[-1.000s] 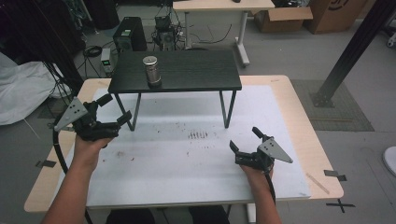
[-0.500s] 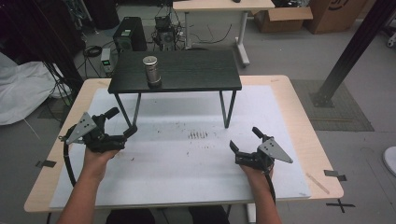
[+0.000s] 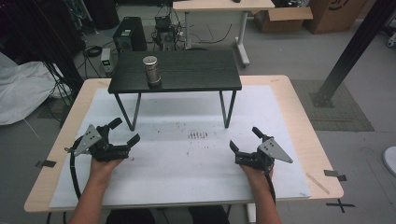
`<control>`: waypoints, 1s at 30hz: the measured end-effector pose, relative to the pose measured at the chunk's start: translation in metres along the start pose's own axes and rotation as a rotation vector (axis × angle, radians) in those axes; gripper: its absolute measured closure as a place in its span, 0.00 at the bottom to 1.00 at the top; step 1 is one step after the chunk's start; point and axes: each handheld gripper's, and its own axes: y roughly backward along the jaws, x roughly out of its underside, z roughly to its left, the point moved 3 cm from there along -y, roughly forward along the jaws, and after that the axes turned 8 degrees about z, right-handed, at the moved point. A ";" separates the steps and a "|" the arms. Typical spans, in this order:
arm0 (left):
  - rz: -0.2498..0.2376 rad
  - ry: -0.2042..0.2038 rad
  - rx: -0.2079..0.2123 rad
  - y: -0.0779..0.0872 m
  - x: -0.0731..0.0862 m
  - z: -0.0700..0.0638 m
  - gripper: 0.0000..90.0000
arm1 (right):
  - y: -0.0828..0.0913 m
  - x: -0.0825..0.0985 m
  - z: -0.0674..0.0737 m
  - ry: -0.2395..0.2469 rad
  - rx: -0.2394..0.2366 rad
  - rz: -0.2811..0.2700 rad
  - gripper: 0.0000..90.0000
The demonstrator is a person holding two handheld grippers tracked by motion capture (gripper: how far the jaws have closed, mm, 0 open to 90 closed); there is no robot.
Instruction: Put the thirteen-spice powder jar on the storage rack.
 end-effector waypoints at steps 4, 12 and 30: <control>0.013 -0.008 -0.010 0.000 0.013 0.000 0.01 | 0.000 0.000 0.000 0.000 0.001 -0.001 0.00; 0.012 0.007 -0.017 0.000 0.029 -0.002 0.01 | 0.000 0.000 0.000 0.000 0.000 -0.002 0.00; -0.013 -0.073 -0.088 0.001 0.036 -0.011 0.00 | 0.001 0.000 0.000 0.000 0.000 -0.007 0.00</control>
